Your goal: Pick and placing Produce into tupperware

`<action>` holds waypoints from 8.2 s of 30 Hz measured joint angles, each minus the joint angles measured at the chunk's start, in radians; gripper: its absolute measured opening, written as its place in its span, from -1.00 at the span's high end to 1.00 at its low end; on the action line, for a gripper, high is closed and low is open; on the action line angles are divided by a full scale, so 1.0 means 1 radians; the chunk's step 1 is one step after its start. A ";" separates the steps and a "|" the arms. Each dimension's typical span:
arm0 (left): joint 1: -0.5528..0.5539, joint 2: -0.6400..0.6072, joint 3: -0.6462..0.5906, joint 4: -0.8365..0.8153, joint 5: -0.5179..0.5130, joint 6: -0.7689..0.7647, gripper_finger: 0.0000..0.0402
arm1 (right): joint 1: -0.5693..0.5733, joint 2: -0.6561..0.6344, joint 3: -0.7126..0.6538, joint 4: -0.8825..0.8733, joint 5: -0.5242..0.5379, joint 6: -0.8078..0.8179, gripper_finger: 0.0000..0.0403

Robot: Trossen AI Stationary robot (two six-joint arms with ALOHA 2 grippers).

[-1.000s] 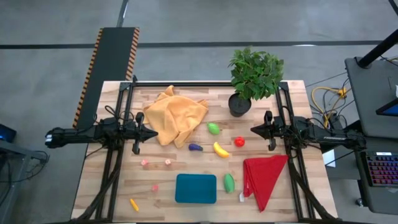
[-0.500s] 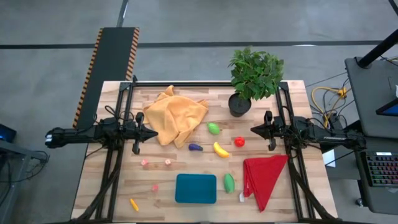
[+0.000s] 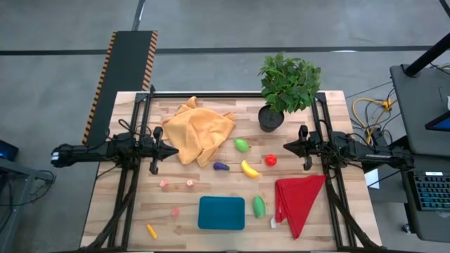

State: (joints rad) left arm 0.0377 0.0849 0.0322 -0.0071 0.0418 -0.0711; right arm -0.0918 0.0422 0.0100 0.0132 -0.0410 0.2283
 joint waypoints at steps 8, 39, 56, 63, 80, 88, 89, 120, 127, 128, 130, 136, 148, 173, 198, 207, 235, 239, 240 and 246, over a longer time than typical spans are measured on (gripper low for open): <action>0.000 0.000 0.000 0.011 -0.001 0.000 1.00 | 0.000 0.000 0.000 0.000 0.000 -0.191 0.96; 0.001 0.001 0.000 0.063 -0.033 0.002 1.00 | 0.000 0.000 0.000 0.006 0.000 -0.124 0.96; 0.001 0.000 0.000 0.283 -0.032 0.082 1.00 | 0.002 0.005 0.029 0.228 -0.094 -0.091 0.59; 0.001 0.011 0.000 0.278 -0.032 0.080 1.00 | 0.035 0.075 0.119 0.224 -0.172 -0.140 0.04; 0.001 0.087 0.000 0.277 -0.043 0.079 1.00 | 0.105 0.606 0.548 -0.224 -0.167 -0.169 -0.23; 0.000 0.089 0.000 0.279 -0.045 0.079 1.00 | 0.146 0.868 0.778 -0.560 -0.025 -0.139 -0.21; 0.001 0.089 0.000 0.279 -0.045 0.079 1.00 | 0.150 0.896 0.802 -0.607 0.009 -0.126 -0.21; 0.001 0.089 0.000 0.280 -0.047 0.086 1.00 | 0.450 1.249 0.835 -0.786 0.417 0.265 -0.20; 0.000 0.089 0.000 0.280 -0.047 0.087 1.00 | 0.445 1.248 0.767 -0.703 0.481 0.265 -0.20; 0.001 0.089 0.000 0.280 -0.047 0.087 1.00 | 0.445 1.248 0.766 -0.705 0.499 0.275 -0.20; 0.001 0.089 0.000 0.279 -0.047 0.089 1.00 | 0.445 1.248 0.766 -0.701 0.523 0.289 -0.22; 0.001 0.091 0.000 0.280 -0.047 0.113 1.00 | 0.445 1.265 0.764 -0.674 0.517 0.306 -0.46; 0.001 0.090 0.000 0.280 -0.049 0.113 1.00 | 0.440 1.413 0.764 -0.680 0.515 0.333 -0.79; 0.001 0.098 0.000 0.278 -0.050 0.113 1.00 | 0.322 1.466 0.752 -0.637 0.535 0.309 -0.77; 0.000 0.103 0.000 0.279 -0.050 0.113 1.00 | 0.291 1.467 0.638 -0.473 0.504 0.287 -0.65; 0.000 0.103 0.000 0.279 -0.050 0.113 1.00 | 0.291 1.467 0.638 -0.468 0.502 0.287 -0.44; 0.000 0.103 0.000 0.279 -0.050 0.113 1.00 | 0.291 1.464 0.676 -0.479 0.409 0.239 -0.25; 0.000 0.103 0.000 0.279 -0.050 0.113 1.00 | 0.292 1.464 0.719 -0.478 0.396 0.213 -0.26; 0.000 0.103 0.000 0.279 -0.050 0.113 1.00 | 0.292 1.464 0.730 -0.479 0.396 0.205 -0.26; 0.001 0.103 0.000 0.279 -0.050 0.113 1.00 | 0.292 1.464 0.804 -0.480 0.307 0.143 -0.24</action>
State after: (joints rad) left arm 0.0382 0.1875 0.0322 0.2715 -0.0081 0.0414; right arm 0.2005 1.5059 0.8139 -0.4670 0.2663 0.3716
